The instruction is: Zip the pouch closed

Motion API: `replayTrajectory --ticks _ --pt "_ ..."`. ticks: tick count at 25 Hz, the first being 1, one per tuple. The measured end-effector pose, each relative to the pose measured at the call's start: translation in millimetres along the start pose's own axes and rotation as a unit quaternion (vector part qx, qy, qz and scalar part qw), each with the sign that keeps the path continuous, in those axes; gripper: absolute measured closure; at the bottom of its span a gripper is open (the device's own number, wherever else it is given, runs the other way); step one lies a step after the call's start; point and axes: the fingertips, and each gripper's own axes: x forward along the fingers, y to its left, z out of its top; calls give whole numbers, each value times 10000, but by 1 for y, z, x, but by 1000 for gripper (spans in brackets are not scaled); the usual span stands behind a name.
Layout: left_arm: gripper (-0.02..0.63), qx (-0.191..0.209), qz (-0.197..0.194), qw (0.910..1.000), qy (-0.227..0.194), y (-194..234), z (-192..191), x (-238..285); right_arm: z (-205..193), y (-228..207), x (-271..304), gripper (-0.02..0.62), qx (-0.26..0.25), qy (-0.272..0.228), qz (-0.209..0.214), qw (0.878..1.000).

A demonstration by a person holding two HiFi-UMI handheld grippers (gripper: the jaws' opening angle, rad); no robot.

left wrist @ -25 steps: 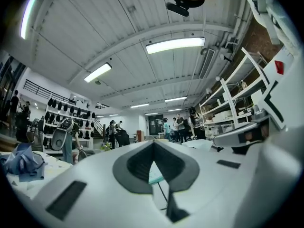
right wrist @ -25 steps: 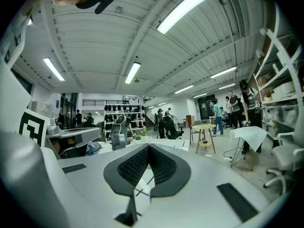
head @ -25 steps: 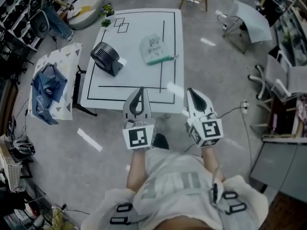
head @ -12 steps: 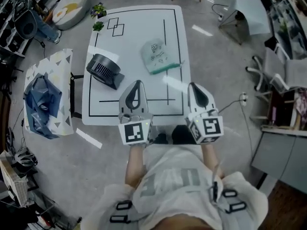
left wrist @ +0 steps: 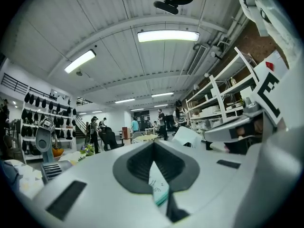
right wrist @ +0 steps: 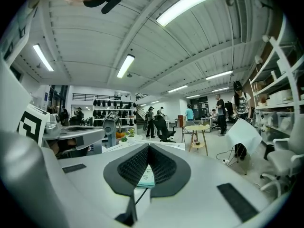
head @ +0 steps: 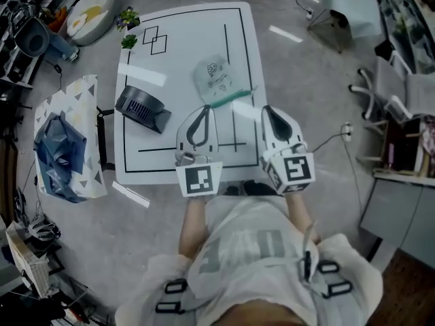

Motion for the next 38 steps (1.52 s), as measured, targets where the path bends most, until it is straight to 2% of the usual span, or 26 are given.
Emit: replayTrajectory --ticks 9,12,13,14,15,16,23,28,31,33,35,38 --pt "600 -179 343 9992 70 10 -2 14 -3 -15 14 588 142 31 111 9998" --pt "597 -365 335 9986 160 17 -8 13 -3 -19 15 587 119 -2 89 9999" --pt "553 -427 269 9985 212 17 -12 12 -3 -20 15 586 143 0 86 9999" --pt "459 -485 191 9983 275 17 -15 12 -4 -21 16 545 184 9 117 9998" --pt "412 -554 134 9979 315 17 -18 13 -5 -20 18 409 228 22 169 9996" --pt "393 -612 104 9975 326 16 -19 13 -6 -20 19 374 274 39 209 9994" --pt "382 -539 -2 9975 460 7 -22 17 -12 -20 18 374 395 140 290 9987" --pt "370 -356 -549 9961 593 -15 -18 37 -14 -26 12 374 443 115 251 9986" --pt "370 -95 -1048 9902 915 -33 -20 62 -16 -34 8 374 471 112 128 9987" --pt "370 146 -1390 9831 1186 -49 -25 83 -19 -40 6 374 525 124 65 9985" --pt "370 212 -1786 9740 1375 -69 -32 105 -23 -48 1 376 550 170 -12 9983" --pt "370 320 -2432 9501 1927 -97 -57 133 -29 -57 -5 376 610 177 -182 9978"
